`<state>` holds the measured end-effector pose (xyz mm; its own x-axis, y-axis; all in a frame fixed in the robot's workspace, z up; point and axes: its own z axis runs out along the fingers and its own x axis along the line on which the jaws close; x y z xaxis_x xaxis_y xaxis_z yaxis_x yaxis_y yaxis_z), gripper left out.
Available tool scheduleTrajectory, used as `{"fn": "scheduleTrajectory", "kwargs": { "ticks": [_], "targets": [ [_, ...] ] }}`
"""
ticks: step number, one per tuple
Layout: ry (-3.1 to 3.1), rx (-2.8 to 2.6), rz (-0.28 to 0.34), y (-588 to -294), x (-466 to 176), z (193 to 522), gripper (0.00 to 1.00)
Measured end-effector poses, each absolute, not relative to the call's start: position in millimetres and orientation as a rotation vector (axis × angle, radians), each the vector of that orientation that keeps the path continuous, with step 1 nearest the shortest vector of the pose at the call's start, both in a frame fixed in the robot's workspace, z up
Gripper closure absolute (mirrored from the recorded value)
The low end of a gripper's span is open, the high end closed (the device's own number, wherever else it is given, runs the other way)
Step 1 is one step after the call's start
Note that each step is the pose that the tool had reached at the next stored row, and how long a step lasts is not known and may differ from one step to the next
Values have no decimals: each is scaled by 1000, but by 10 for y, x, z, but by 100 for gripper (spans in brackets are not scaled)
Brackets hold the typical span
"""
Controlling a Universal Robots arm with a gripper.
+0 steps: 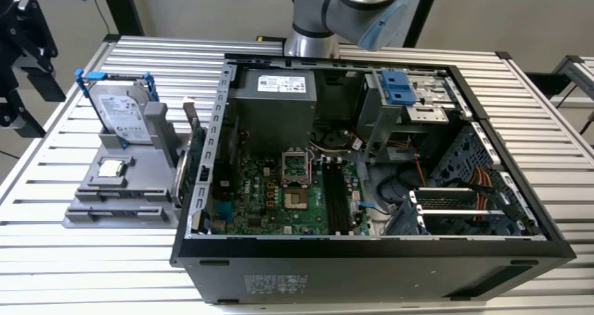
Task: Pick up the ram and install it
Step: 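Pick up the ram and move it above insertion slot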
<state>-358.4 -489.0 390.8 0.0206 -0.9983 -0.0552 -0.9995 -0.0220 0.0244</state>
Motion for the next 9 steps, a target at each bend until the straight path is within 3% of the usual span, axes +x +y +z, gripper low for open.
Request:
{"fn": "scheduleTrajectory", "kwargs": {
  "ticks": [9],
  "targets": [
    [2187, -2224, 88, -4890, -3584, 3856, 0]
  ]
}}
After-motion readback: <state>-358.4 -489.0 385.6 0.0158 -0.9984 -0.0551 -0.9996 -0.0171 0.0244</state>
